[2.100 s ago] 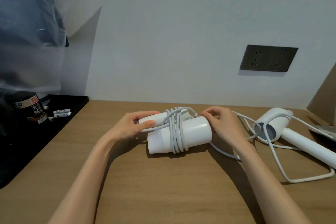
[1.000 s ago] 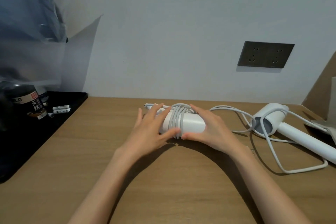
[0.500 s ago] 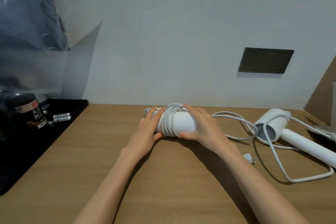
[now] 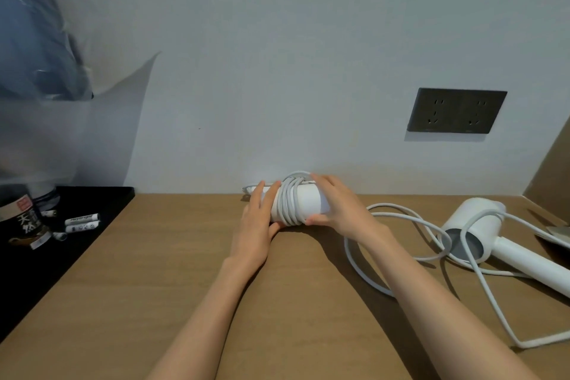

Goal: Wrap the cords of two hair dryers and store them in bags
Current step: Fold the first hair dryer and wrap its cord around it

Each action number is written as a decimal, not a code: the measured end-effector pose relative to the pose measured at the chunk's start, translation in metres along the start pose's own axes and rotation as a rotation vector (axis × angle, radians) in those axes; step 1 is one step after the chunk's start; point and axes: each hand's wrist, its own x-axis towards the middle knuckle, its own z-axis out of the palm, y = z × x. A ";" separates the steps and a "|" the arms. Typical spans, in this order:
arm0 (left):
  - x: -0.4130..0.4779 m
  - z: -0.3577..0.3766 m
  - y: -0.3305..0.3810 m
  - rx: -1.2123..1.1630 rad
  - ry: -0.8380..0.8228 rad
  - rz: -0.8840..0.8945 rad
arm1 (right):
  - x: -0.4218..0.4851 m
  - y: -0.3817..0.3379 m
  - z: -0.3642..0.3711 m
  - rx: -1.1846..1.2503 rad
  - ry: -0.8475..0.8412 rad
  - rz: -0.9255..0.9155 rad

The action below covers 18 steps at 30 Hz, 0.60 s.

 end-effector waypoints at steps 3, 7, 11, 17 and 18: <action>0.008 0.002 0.001 0.035 0.000 -0.021 | 0.009 0.005 -0.001 0.007 0.000 0.013; 0.013 0.003 0.003 0.102 -0.015 -0.035 | 0.015 0.011 -0.003 0.002 -0.019 0.009; 0.013 0.006 0.002 0.098 -0.019 -0.018 | 0.012 0.013 0.000 -0.028 0.001 -0.002; 0.005 0.007 0.001 0.102 0.027 -0.042 | 0.001 0.002 -0.002 -0.266 0.060 -0.056; 0.002 0.006 0.001 0.106 0.035 -0.046 | -0.003 0.001 -0.003 -0.282 0.079 -0.062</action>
